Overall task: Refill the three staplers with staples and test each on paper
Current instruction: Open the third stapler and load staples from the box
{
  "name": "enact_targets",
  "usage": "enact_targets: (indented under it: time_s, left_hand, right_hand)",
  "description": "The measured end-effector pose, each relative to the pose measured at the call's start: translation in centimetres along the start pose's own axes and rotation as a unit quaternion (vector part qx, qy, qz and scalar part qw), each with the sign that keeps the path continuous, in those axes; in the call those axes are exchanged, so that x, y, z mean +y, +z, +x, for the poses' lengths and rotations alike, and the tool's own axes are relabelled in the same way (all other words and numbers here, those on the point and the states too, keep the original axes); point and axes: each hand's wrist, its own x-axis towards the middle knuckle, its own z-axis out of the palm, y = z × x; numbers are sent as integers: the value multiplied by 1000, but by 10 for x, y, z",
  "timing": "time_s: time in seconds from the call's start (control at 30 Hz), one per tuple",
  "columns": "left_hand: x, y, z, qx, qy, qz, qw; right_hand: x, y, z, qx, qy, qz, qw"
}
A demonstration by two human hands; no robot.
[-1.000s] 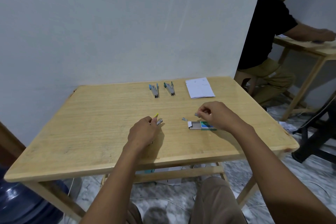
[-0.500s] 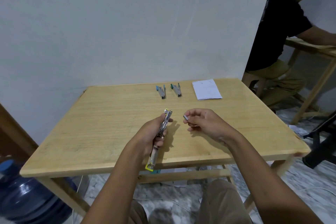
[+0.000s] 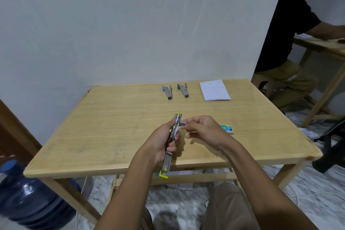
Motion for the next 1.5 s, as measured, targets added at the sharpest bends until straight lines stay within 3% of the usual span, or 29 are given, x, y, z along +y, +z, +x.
enact_targets:
  time_s: [0.13,0.27,0.47,0.73,0.97,1.27,1.5]
  left_hand:
    - [-3,-1,2,-4,-5,-16,1000]
    - [-4,0,2,11,-4,-1,1000]
    - [-6,2,3,30,-3,-3,1000]
    - [-6,0,2,15,-5,-24,1000]
    - [-6,0,-1,0,-8,-26,1000]
    - [-5,1,-2,12,-13,-36,999]
    - [-5,1,-2,12,-17,-31,999]
  right_hand:
    - [1,3,-2,20,-51,-155,986]
    - [-6,5,-4,19,-105,-304,947]
    - [-15,12,-3,17,-116,-406,906]
    - [-26,14,-4,31,-113,-399,909]
    - [-32,17,-8,-12,-98,-416,904]
    - [-35,20,-5,6,-86,-439,894]
    - [-41,15,-5,-30,-81,-450,889]
